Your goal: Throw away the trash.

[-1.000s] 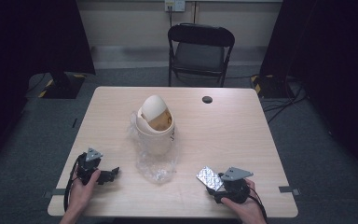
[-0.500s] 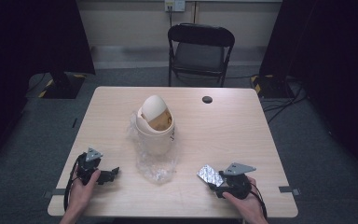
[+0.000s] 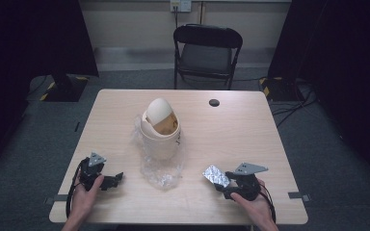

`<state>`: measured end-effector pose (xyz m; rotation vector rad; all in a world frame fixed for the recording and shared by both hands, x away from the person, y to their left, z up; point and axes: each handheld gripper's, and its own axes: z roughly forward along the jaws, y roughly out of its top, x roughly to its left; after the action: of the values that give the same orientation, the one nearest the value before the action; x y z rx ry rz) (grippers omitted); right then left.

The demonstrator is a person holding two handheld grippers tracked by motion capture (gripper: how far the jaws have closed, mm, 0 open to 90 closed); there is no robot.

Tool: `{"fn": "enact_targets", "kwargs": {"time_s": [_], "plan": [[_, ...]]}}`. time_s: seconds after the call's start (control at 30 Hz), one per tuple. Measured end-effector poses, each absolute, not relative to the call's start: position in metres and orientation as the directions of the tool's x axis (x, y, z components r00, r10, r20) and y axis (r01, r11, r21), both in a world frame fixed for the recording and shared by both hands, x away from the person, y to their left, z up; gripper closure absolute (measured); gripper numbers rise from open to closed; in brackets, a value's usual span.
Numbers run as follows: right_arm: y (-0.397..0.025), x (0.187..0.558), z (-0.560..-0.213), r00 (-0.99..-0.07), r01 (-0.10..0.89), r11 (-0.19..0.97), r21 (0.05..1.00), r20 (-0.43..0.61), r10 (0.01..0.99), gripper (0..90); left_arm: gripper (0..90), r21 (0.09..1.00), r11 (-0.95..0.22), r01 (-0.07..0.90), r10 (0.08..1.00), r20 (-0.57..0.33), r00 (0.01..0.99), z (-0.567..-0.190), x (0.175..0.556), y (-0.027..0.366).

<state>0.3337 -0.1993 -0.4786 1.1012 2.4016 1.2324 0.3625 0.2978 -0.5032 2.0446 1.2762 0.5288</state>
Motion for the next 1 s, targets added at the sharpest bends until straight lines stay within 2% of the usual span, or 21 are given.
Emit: {"fn": "enact_targets", "kwargs": {"time_s": [0.37, 1.0], "plan": [[-0.176, 0.348, -0.454, -0.731, 0.479, 0.362, 0.800, 0.135, 0.669, 34.4, 0.0, 0.714, -0.307, 0.629, 0.896, -0.006, 0.444, -0.503, 0.363, 0.298], [-0.162, 0.373, -0.424, -0.763, 0.435, 0.351, 0.829, 0.133, 0.633, 34.4, 0.1, 0.715, -0.306, 0.629, 0.897, -0.004, 0.441, -0.503, 0.362, 0.298]]}}
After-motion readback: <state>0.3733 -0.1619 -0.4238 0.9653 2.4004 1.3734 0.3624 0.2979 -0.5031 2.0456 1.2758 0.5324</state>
